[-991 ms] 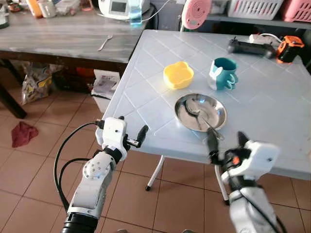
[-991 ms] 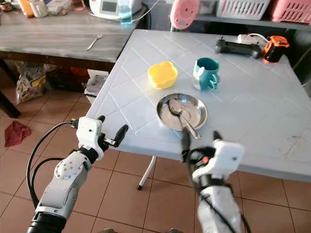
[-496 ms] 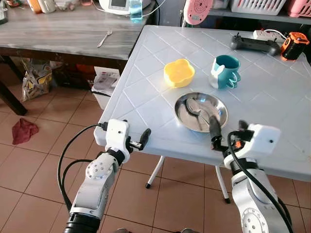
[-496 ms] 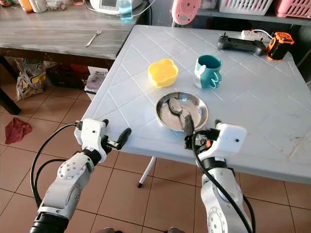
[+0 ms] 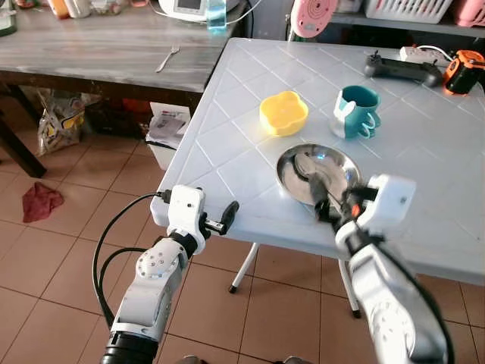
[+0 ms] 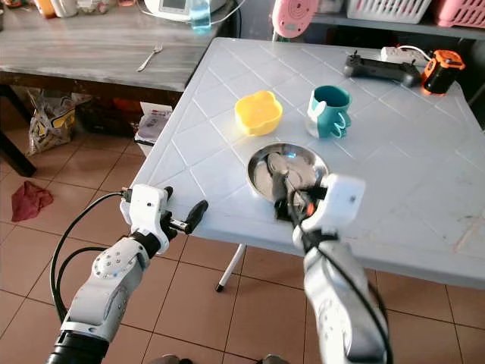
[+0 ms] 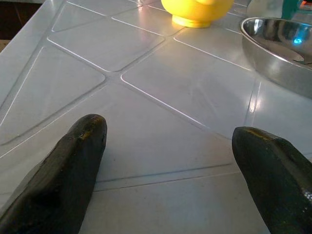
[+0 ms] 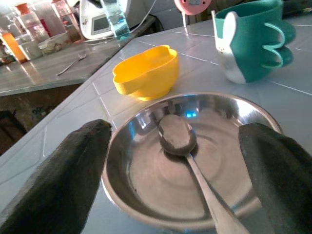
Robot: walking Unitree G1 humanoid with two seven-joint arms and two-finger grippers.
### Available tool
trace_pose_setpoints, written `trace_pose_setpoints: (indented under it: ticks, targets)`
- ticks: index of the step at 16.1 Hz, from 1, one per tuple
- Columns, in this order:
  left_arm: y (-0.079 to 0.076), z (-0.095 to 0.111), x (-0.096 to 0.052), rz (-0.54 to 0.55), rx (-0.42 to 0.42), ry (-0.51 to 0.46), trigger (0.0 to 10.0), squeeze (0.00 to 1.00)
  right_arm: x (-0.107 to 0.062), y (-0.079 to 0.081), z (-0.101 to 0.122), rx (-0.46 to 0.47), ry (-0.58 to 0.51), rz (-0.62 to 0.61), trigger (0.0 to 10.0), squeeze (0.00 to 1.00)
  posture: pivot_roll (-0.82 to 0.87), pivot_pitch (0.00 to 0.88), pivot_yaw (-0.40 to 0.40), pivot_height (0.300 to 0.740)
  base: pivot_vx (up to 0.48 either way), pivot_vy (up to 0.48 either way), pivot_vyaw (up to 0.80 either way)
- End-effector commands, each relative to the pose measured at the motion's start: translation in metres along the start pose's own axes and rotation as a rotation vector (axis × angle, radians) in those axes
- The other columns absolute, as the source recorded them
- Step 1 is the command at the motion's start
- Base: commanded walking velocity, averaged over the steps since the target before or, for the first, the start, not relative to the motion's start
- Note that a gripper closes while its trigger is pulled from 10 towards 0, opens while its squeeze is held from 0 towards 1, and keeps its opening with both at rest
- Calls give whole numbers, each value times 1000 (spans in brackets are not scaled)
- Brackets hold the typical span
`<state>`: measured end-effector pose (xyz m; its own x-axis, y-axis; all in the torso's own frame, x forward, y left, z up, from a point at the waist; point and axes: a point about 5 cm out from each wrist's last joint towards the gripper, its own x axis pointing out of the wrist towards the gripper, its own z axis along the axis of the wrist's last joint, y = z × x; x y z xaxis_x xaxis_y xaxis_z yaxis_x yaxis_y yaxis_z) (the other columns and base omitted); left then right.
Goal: Setting the table
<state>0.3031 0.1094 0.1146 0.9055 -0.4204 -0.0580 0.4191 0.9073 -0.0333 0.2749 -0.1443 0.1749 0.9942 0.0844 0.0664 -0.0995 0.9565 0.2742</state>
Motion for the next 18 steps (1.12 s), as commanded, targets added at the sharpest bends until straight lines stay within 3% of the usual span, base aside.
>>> trace_pose_setpoints:
  ticks: [1,8,10,12,16,18]
  targets:
    - [-2,-8,-1,-12,-5,51,10000,0,2,-8,-5,13,60,-38,10000,0,31,175,0,714,0,0,0]
    - [-5,-12,-2,-31,-16,91,10000,0,15,-18,-8,0,175,-84,10000,0,29,180,-2,714,0,0,0]
    - [-6,-13,-2,-41,-13,102,10000,0,27,-12,-3,-93,169,-51,10000,0,25,183,2,714,0,0,0]
    - [-6,-13,-2,-44,-11,113,10000,0,34,-6,5,-72,154,-9,10000,0,25,183,2,714,0,0,0]
    - [-6,-14,-3,-43,-13,119,10000,0,38,-3,16,-141,105,23,10000,0,30,180,1,714,0,0,0]
    - [-7,-15,-3,-42,-13,127,10000,0,41,-12,9,-179,188,-21,10000,0,33,173,-8,714,0,0,0]
